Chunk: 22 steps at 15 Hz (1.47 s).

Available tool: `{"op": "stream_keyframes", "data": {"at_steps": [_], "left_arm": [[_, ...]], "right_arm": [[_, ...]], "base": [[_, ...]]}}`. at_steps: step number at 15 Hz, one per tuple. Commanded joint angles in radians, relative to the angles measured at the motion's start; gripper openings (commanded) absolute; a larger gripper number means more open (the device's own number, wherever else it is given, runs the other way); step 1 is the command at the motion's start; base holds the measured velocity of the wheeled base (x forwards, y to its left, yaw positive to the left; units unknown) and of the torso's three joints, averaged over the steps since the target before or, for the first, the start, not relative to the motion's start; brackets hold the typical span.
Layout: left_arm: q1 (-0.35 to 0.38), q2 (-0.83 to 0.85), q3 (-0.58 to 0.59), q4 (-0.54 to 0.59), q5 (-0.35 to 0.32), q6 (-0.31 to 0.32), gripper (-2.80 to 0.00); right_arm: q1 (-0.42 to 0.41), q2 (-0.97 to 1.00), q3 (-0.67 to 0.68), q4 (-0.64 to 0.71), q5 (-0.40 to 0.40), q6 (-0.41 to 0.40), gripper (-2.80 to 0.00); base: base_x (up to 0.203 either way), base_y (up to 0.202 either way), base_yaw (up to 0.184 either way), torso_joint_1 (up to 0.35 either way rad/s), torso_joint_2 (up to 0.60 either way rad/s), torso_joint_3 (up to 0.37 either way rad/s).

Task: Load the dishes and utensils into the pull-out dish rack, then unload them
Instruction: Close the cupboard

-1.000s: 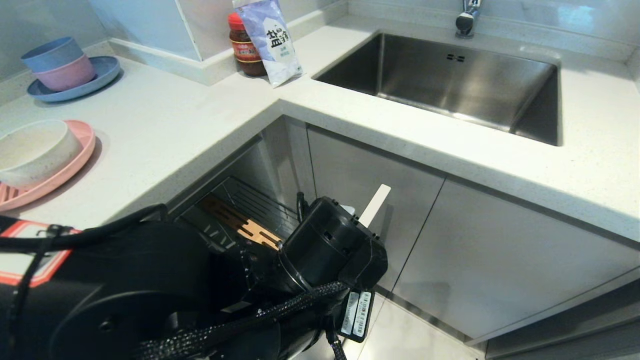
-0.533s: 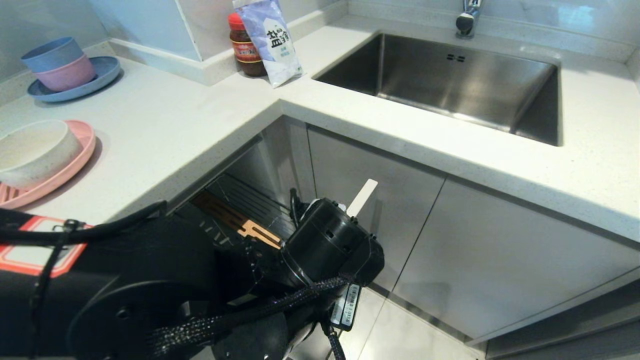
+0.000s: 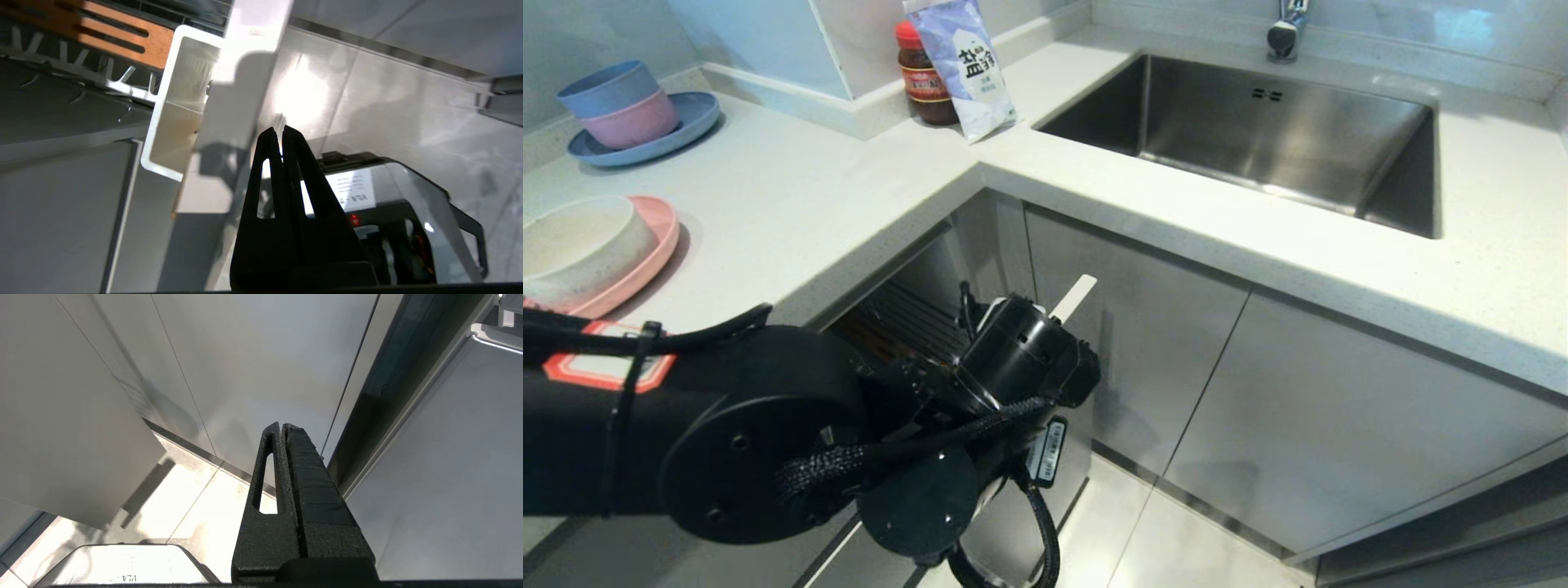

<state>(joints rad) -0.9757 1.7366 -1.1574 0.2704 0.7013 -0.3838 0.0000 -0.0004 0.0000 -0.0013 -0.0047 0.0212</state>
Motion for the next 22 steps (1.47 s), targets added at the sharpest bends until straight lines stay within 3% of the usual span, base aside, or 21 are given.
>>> {"op": "stream_keyframes", "data": {"at_steps": [1,9,15,22], "left_arm": [[0.049,-0.001,0.001,0.001,0.004,0.011,-2.8],[0.173,-0.018,-0.001,-0.005,0.073,0.078,-2.8],[0.283,-0.054,0.0,-0.008,0.074,0.154,-2.8],[0.459,-0.07,-0.018,-0.01,0.077,0.231,-2.8]], "right_arm": [[0.0,-0.003,0.002,0.0,0.0,0.0,-2.8],[0.0,-0.003,0.002,0.0,0.0,0.0,-2.8],[0.0,-0.003,0.002,0.0,0.0,0.0,-2.8],[0.0,-0.003,0.002,0.0,0.0,0.0,-2.8]], "base": [[0.0,0.0,0.0,0.0,0.0,0.0],[0.0,0.0,0.0,0.0,0.0,0.0],[0.0,0.0,0.0,0.0,0.0,0.0],[0.0,0.0,0.0,0.0,0.0,0.0]]}}
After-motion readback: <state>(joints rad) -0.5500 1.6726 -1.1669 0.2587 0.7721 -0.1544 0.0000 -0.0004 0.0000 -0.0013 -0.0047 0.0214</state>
